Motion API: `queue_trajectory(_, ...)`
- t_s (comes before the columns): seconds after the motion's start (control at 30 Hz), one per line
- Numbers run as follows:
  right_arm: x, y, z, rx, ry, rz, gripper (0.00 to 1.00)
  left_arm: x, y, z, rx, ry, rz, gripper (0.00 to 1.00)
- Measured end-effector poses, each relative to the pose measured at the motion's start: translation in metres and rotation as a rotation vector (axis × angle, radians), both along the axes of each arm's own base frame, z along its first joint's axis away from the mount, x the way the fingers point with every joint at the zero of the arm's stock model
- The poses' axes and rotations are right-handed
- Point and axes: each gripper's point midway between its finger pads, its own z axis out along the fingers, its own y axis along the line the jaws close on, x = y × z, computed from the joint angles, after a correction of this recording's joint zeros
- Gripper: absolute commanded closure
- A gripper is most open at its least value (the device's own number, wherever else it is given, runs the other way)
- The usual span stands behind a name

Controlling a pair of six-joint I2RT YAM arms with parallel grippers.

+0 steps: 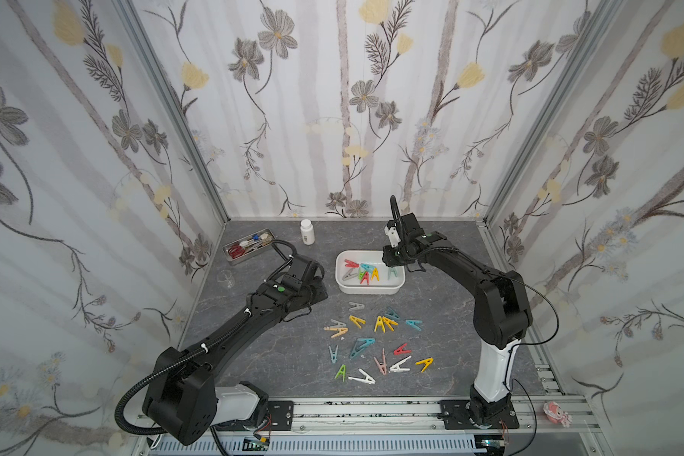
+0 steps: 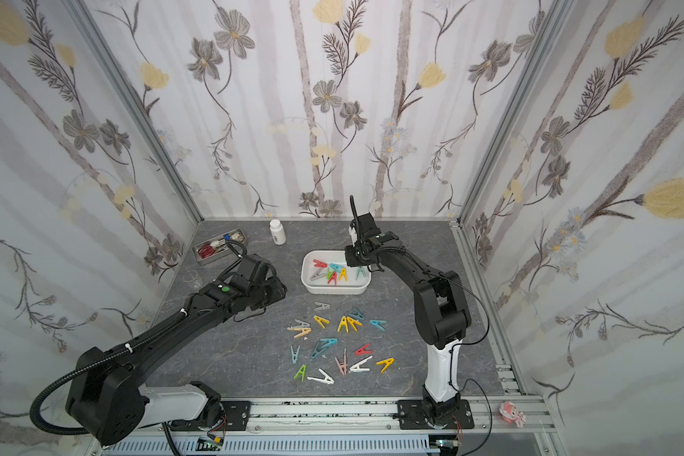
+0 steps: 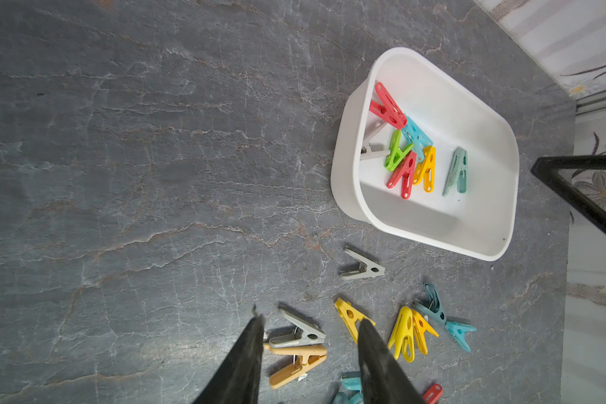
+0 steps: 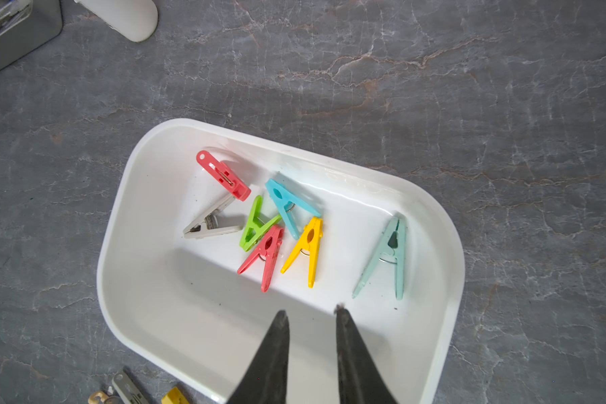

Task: Put the clothespins into the storage box
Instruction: Place the clothespin in the storage box, then pick up the clothespin from the center of the board.

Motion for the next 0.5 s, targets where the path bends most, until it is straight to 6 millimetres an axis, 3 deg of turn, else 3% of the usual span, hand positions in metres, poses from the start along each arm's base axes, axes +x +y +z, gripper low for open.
queue_trajectory(0.2,-0.017,0.012,0.025,0.035,-0.045,0.038,0.74,-0.011,-0.011,-0.017,0.019,0.066,-0.056,0.59)
queue_trajectory(0.5,-0.077,0.030,0.037,0.081,-0.063,0.103,0.74,-0.056,-0.025,-0.058,0.109,0.208,-0.160,0.64)
